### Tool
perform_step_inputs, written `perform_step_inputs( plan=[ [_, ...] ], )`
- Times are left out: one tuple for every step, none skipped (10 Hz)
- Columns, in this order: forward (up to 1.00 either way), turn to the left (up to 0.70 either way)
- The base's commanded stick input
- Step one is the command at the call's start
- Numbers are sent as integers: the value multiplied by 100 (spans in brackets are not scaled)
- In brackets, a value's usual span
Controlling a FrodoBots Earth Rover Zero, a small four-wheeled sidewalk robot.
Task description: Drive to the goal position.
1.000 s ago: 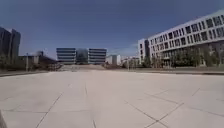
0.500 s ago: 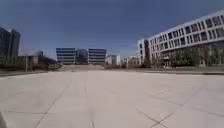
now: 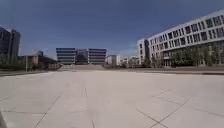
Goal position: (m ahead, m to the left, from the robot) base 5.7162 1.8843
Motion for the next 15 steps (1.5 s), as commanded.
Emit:
perform_step_inputs(
  plan=[
    [9, -5],
    [9, -5],
    [9, -5],
    [9, -5],
    [9, -5],
    [9, -5],
    [9, -5],
    [9, -5],
    [9, -5],
    [9, -5],
    [9, -5],
    [9, -5],
    [9, -5],
    [9, -5],
    [9, -5]
  ],
)
